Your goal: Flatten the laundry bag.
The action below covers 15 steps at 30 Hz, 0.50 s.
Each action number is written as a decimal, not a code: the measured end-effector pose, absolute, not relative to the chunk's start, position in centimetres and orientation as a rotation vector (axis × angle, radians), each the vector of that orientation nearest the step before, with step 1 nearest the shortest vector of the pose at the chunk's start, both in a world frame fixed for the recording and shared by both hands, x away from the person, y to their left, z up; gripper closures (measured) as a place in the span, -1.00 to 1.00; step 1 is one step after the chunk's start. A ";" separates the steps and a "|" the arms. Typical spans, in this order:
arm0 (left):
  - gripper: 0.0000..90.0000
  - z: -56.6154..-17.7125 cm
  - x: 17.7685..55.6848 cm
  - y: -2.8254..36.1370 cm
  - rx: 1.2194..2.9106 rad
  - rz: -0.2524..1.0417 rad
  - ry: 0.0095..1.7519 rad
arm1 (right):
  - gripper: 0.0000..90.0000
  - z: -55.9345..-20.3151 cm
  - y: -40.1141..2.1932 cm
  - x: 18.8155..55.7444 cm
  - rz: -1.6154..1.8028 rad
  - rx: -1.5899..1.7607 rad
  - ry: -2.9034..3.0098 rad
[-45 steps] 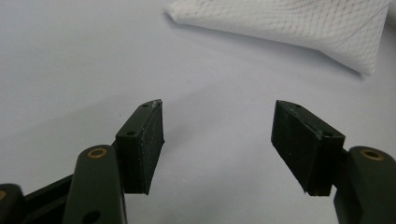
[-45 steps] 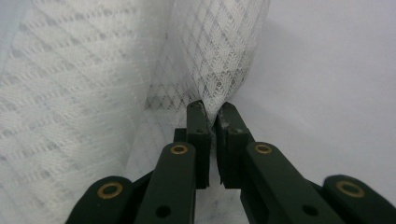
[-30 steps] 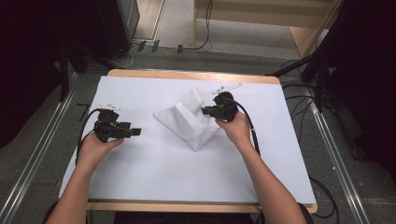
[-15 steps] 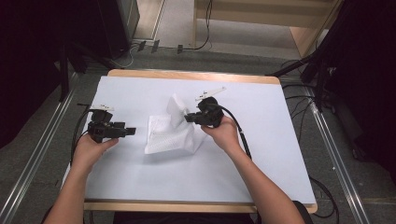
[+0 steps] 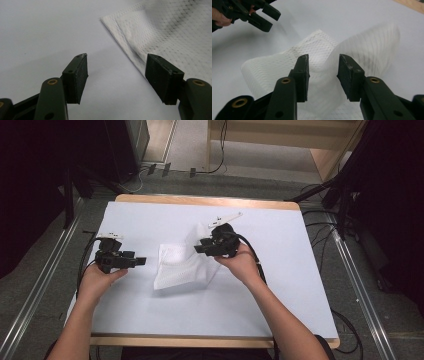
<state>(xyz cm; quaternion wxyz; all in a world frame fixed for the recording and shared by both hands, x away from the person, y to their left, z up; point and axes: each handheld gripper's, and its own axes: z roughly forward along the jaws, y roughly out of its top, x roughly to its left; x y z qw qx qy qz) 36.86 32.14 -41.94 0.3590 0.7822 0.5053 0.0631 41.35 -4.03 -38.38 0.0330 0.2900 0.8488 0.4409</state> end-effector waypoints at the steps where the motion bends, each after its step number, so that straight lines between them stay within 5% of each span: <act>1: -0.21 -41.9 36.9 32.1 2.017 0.163 1.303 | 0.36 -38.2 -4.4 41.4 1.364 0.895 2.597; 15: -0.15 -41.8 38.2 29.6 2.055 0.151 1.238 | 0.63 -39.0 -9.5 43.3 1.319 1.076 2.511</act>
